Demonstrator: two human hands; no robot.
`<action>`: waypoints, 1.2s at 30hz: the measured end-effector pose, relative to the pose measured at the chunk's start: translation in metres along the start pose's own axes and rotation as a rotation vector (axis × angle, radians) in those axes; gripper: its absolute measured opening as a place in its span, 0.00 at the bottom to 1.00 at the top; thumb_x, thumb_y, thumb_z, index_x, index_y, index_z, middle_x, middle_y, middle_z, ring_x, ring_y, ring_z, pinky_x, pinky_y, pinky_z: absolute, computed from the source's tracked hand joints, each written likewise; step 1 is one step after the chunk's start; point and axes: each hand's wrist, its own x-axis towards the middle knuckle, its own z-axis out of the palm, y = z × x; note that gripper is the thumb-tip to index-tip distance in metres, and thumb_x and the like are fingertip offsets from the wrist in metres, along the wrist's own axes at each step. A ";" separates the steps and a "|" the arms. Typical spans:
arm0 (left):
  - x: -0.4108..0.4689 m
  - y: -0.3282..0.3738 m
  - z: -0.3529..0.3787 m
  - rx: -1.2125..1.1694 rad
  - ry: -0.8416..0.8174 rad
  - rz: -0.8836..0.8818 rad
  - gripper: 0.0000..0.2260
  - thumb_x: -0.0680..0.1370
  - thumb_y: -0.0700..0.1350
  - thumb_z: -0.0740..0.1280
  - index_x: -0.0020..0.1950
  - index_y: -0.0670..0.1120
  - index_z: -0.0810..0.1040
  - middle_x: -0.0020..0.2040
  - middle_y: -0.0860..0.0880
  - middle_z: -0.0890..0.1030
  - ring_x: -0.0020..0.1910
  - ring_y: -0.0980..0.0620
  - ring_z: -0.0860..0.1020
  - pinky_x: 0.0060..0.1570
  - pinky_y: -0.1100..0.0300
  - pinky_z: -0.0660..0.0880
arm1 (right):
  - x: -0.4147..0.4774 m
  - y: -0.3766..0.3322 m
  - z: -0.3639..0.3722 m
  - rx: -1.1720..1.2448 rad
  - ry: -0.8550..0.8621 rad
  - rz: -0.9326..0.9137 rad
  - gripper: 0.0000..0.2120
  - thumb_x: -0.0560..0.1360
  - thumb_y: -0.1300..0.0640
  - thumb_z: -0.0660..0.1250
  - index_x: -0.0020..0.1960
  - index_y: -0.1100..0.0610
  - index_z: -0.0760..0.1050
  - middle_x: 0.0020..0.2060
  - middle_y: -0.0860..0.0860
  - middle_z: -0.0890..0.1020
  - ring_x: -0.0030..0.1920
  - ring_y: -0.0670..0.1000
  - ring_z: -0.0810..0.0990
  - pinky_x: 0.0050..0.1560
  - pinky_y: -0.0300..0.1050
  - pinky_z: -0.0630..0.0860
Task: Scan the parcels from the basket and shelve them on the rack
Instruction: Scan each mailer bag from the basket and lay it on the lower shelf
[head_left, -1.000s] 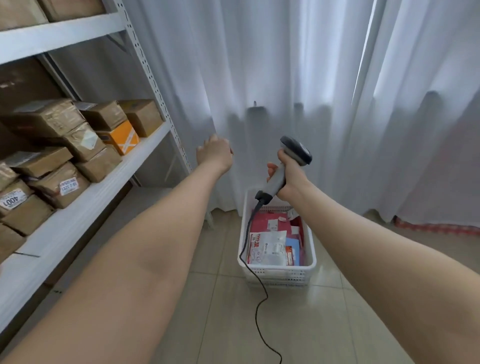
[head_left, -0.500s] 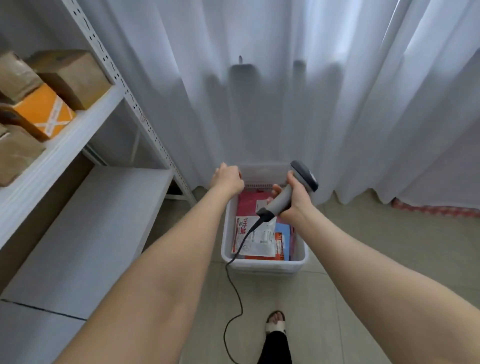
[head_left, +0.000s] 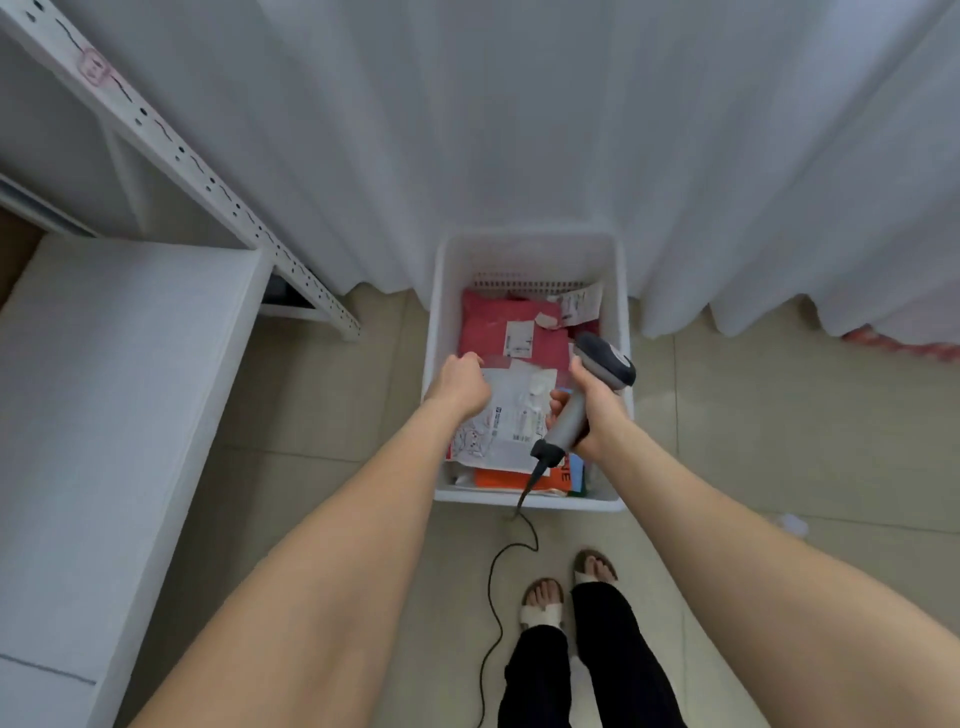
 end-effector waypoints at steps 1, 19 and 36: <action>0.016 -0.005 0.016 -0.018 -0.014 -0.015 0.20 0.79 0.38 0.60 0.72 0.43 0.67 0.68 0.42 0.69 0.62 0.42 0.73 0.57 0.53 0.72 | 0.023 0.005 -0.003 -0.013 0.011 0.015 0.24 0.72 0.46 0.74 0.60 0.59 0.76 0.38 0.53 0.81 0.38 0.50 0.79 0.40 0.47 0.77; 0.251 -0.114 0.260 -0.247 -0.080 -0.381 0.28 0.79 0.43 0.61 0.77 0.50 0.54 0.72 0.39 0.64 0.65 0.39 0.70 0.60 0.51 0.70 | 0.361 0.067 -0.024 -0.358 -0.102 -0.007 0.09 0.71 0.55 0.71 0.50 0.57 0.80 0.43 0.54 0.84 0.43 0.56 0.82 0.55 0.54 0.80; 0.217 -0.097 0.213 -0.432 -0.048 -0.371 0.28 0.78 0.49 0.64 0.75 0.45 0.58 0.73 0.42 0.64 0.71 0.41 0.65 0.69 0.47 0.64 | 0.291 0.055 0.001 -0.159 -0.054 0.000 0.06 0.73 0.62 0.68 0.50 0.60 0.78 0.43 0.56 0.83 0.43 0.57 0.82 0.48 0.53 0.81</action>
